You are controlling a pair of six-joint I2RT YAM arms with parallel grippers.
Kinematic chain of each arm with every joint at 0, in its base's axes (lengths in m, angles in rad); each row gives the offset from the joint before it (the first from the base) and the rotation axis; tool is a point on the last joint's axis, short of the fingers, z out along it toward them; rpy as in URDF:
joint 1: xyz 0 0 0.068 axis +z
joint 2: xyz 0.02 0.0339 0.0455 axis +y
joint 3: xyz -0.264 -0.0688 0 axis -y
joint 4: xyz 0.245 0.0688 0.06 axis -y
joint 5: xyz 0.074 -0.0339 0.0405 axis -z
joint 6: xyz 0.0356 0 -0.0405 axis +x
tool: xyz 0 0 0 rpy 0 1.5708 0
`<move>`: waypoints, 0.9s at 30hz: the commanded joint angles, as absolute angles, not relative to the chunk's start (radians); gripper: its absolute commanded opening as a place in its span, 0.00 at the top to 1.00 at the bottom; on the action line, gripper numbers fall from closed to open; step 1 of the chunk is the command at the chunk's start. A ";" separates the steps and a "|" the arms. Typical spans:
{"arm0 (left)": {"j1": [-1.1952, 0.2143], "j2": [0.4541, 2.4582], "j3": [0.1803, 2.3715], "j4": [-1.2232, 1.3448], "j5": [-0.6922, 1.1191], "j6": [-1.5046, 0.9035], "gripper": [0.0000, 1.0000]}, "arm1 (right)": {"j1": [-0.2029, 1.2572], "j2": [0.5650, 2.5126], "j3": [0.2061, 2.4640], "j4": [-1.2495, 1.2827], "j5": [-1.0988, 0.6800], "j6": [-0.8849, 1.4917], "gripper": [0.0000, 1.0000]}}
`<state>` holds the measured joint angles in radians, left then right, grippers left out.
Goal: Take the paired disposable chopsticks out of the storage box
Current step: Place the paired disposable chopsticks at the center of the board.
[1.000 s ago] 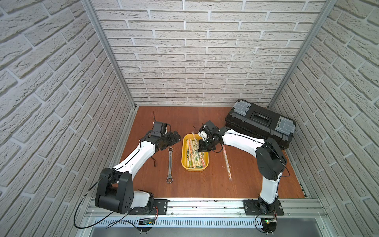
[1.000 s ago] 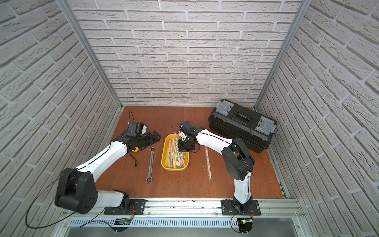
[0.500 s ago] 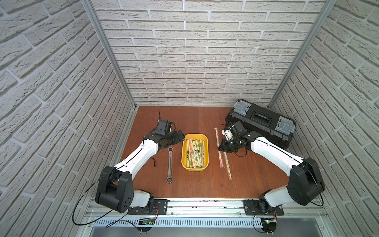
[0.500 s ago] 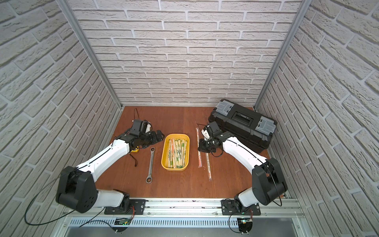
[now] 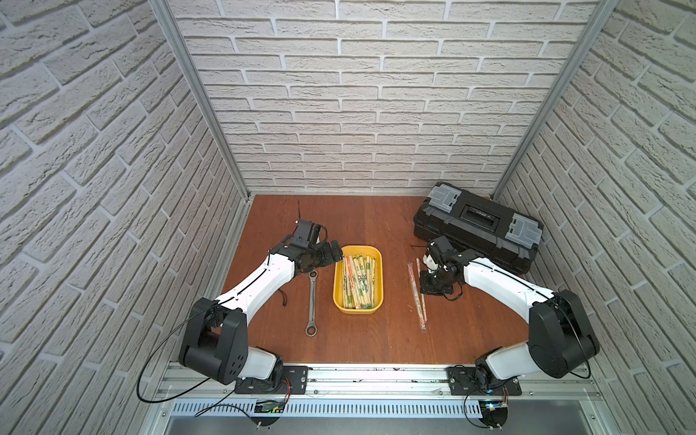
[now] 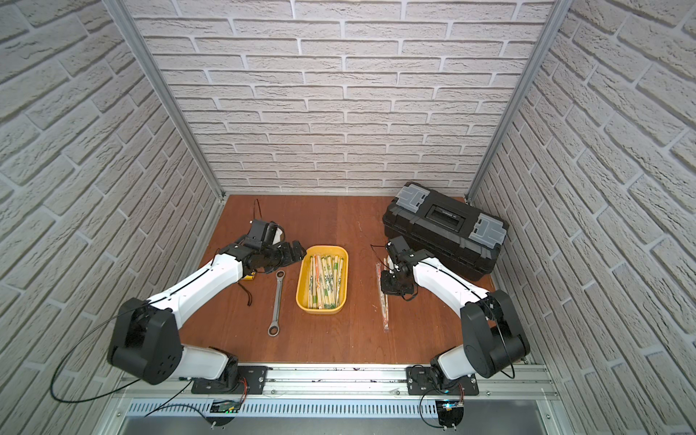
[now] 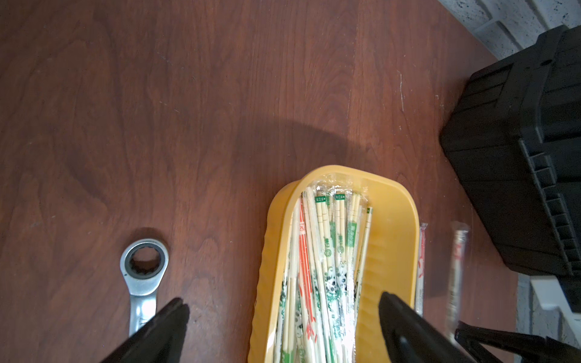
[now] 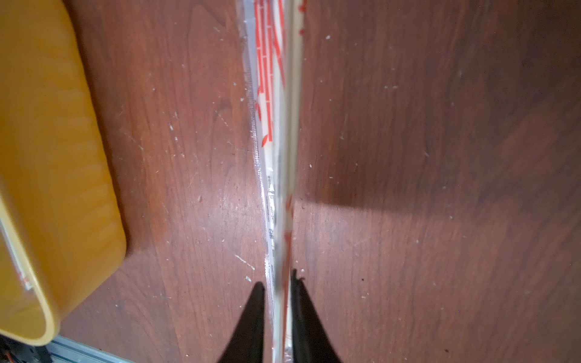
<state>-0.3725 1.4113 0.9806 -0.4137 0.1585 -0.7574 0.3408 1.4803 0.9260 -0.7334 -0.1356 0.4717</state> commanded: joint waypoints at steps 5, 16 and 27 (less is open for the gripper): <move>-0.377 1.414 1.002 -0.410 0.140 -0.754 0.02 | 0.334 1.486 0.946 -0.737 -0.118 0.458 0.70; -0.345 1.417 0.976 -0.420 0.123 -0.771 0.02 | 0.377 1.431 1.055 -0.711 -0.299 0.510 0.70; -0.245 1.384 0.930 -0.418 0.144 -0.770 0.02 | 0.548 1.575 1.274 -0.704 -0.321 0.529 0.70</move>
